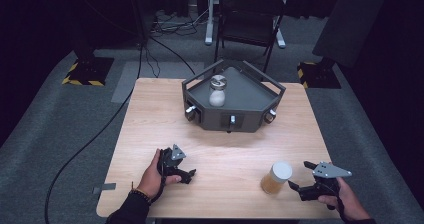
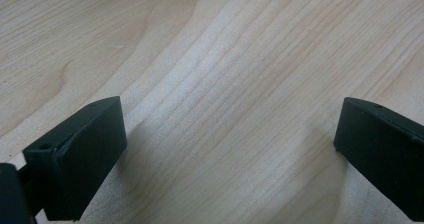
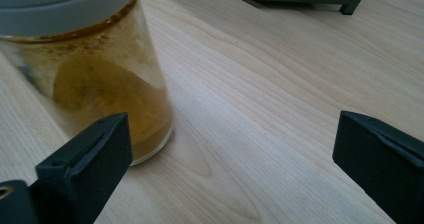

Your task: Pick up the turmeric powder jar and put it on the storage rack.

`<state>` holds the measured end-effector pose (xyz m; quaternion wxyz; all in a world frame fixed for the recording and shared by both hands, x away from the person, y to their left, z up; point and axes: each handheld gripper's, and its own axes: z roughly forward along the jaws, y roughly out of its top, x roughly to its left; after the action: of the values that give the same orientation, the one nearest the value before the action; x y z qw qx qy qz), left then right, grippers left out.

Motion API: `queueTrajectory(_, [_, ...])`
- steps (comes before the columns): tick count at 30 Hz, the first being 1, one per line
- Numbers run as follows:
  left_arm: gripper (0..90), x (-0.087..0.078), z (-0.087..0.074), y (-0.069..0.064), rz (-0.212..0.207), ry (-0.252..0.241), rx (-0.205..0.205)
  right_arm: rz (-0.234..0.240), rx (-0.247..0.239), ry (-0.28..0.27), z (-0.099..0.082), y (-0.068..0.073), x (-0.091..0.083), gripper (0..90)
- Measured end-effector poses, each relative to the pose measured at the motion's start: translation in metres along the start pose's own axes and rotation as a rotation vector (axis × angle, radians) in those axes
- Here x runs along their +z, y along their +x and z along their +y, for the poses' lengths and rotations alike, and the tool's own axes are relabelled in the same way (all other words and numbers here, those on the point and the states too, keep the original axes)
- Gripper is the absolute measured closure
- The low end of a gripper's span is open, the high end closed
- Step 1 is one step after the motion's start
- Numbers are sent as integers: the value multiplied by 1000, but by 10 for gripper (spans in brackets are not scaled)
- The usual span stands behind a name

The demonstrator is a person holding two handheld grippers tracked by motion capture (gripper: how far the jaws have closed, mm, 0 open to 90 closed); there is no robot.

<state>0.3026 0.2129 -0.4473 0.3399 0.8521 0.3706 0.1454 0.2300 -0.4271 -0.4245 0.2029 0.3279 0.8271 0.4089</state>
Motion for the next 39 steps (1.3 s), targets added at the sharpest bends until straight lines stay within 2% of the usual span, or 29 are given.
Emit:
queueTrajectory(8, [0,0,0,0,0,0,0,49,-9,-34,-1,0,-3,23])
queueTrajectory(20, [0,0,0,0,0,0,0,162,-3,-106,-1,-4,-5,23])
queueTrajectory(34, [0,0,0,0,0,-1,-1,210,-9,-109,4,1,10,28])
queueTrajectory(39, [0,0,0,0,1,0,-2,199,-28,-124,6,9,15,88])
